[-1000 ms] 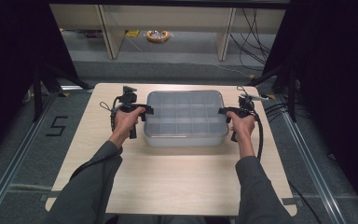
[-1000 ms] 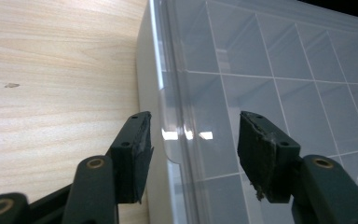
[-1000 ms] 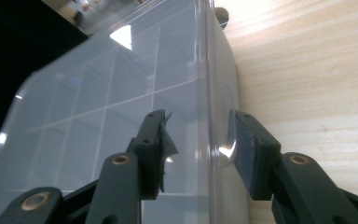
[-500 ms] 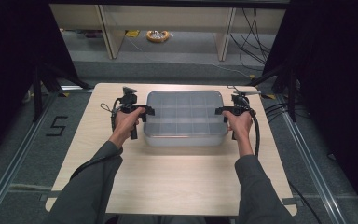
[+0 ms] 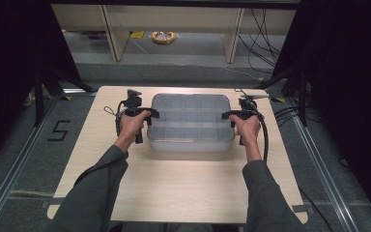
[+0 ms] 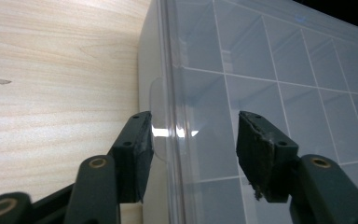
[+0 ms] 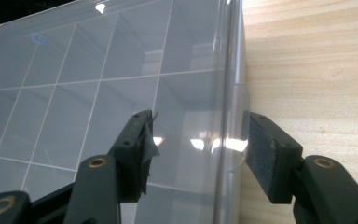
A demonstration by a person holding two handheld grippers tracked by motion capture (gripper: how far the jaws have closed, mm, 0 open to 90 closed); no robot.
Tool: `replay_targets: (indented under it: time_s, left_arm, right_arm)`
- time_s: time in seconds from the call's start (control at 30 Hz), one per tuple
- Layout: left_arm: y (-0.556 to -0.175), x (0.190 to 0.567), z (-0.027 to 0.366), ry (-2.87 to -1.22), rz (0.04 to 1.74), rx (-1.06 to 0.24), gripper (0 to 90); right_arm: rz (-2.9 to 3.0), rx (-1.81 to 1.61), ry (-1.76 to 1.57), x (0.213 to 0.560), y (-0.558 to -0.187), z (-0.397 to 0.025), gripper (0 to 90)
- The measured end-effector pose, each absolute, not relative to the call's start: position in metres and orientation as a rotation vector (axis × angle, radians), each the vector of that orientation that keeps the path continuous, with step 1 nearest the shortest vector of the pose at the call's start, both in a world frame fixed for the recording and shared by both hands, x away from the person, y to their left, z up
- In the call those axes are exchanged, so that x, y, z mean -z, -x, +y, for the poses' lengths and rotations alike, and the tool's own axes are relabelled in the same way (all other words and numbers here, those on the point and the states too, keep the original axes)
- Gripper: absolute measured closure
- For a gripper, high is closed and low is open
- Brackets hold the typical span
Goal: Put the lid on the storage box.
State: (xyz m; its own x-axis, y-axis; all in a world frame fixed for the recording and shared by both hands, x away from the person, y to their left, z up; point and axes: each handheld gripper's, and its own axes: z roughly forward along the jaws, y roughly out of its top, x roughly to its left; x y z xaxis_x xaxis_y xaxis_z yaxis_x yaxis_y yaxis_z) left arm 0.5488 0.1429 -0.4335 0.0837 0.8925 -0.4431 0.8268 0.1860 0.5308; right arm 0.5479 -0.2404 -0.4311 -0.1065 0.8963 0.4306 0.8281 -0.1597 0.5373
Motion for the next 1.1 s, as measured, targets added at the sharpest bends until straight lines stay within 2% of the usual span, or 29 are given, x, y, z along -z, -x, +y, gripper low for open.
replay_targets:
  time_s: [0.07,0.37,0.4,0.5,0.67,0.7,0.73,0.87,1.0,1.1]
  left_arm:
    - [-0.548,0.432,0.145,-1.631,1.741,-0.126,40.3]
    - [-0.537,0.425,0.160,-1.668,1.697,-0.136,39.2]
    - [-0.537,0.425,0.160,-1.668,1.697,-0.136,39.2]
    - [-0.529,0.423,0.161,-1.691,1.654,-0.136,38.0]
    - [-0.511,0.416,0.163,-1.740,1.579,-0.169,36.4]
    - [-0.507,0.415,0.164,-1.752,1.569,-0.166,36.4]
    - [-0.499,0.415,0.166,-1.759,1.548,-0.166,35.2]
    - [-0.478,0.417,0.171,-1.781,1.501,-0.179,33.8]
    - [-0.466,0.419,0.174,-1.794,1.472,-0.175,32.9]
    - [-0.454,0.422,0.176,-1.808,1.441,-0.174,31.7]
  right_arm:
    - [1.987,-1.053,-2.039,0.429,-0.547,-0.242,44.2]
    - [1.985,-1.172,-1.958,0.425,-0.537,-0.261,43.2]
    - [1.976,-1.155,-2.044,0.420,-0.534,-0.257,42.6]
    - [2.001,-1.175,-1.909,0.421,-0.528,-0.261,41.4]
    - [2.010,-1.222,-1.846,0.420,-0.518,-0.260,40.1]
    - [1.990,-1.163,-1.982,0.412,-0.512,-0.254,39.5]
    - [2.039,-1.211,-1.804,0.416,-0.508,-0.261,38.2]
    - [2.015,-1.203,-1.912,0.412,-0.490,-0.254,36.6]
    - [2.066,-1.239,-1.742,0.417,-0.484,-0.260,35.3]
    - [2.057,-1.256,-1.804,0.415,-0.472,-0.255,34.2]
